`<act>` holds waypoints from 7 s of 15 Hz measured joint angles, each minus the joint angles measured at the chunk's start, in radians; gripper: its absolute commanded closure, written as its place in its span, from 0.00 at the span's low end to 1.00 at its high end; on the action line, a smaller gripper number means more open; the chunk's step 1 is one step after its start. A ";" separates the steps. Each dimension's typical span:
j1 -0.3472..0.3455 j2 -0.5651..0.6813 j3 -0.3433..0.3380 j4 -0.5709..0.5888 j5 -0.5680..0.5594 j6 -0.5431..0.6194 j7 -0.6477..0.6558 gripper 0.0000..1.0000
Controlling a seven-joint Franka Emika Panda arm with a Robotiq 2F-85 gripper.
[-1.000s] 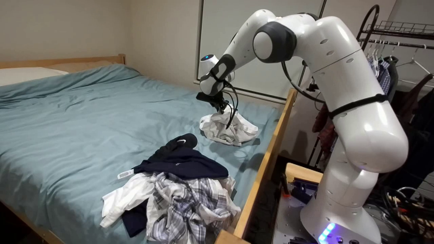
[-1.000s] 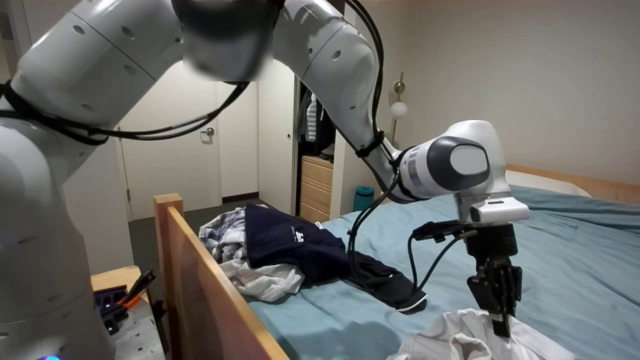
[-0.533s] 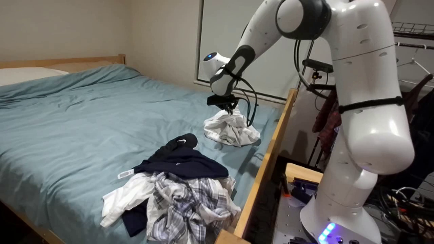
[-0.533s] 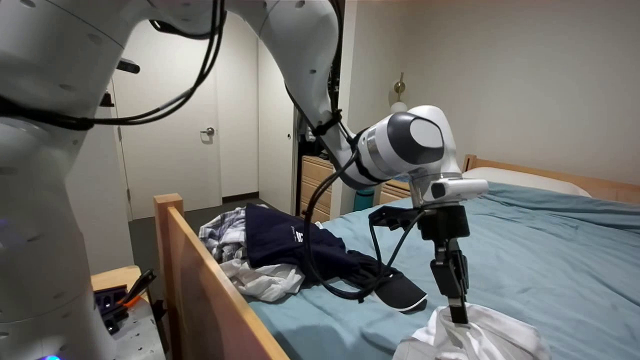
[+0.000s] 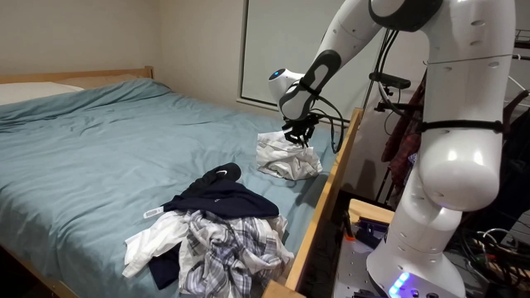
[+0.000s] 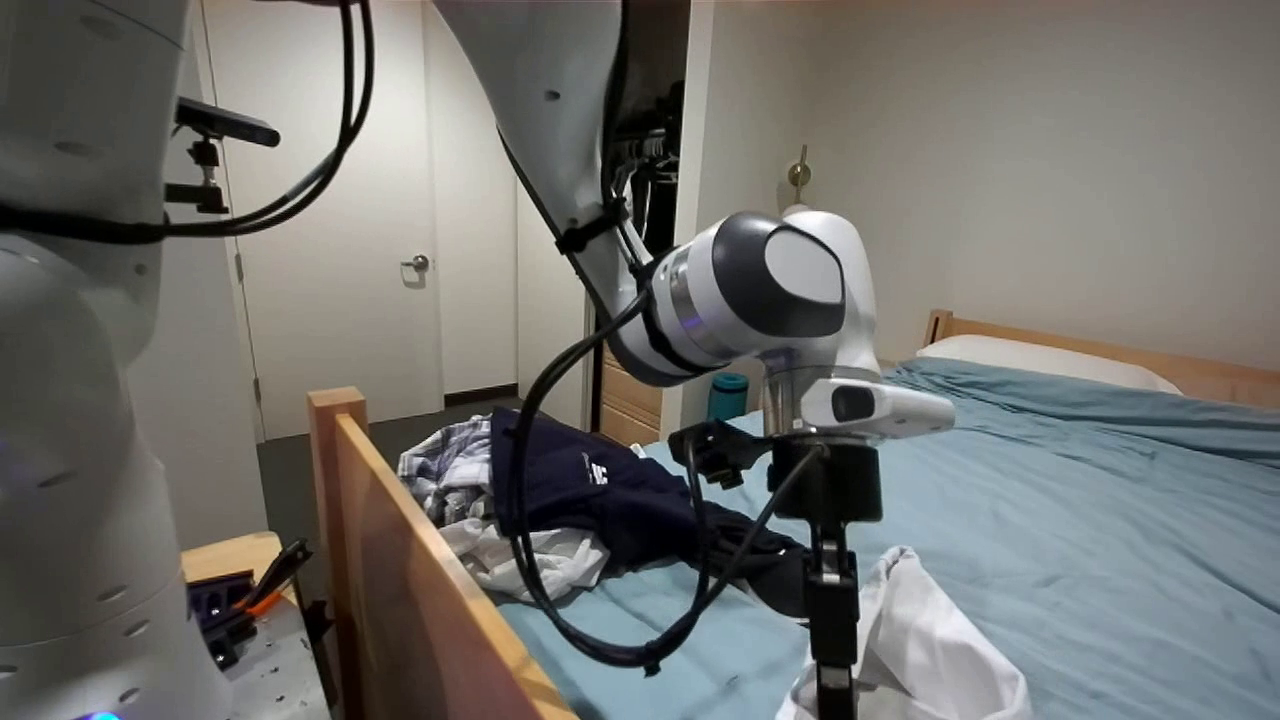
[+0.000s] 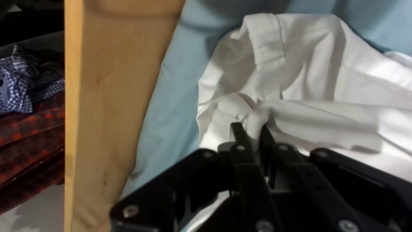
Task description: Fold the white clothing on the right side of the bed
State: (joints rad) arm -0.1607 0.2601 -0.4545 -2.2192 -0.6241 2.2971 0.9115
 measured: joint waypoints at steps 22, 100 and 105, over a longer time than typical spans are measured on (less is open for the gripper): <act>-0.030 0.174 0.052 0.377 0.179 -0.288 -0.061 0.00; -0.064 0.205 0.107 0.518 0.430 -0.242 -0.105 0.00; 0.017 0.207 0.159 0.550 0.431 -0.142 -0.090 0.00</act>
State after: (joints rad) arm -0.1438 0.4674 -0.2957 -1.6690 -0.1935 2.1551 0.8215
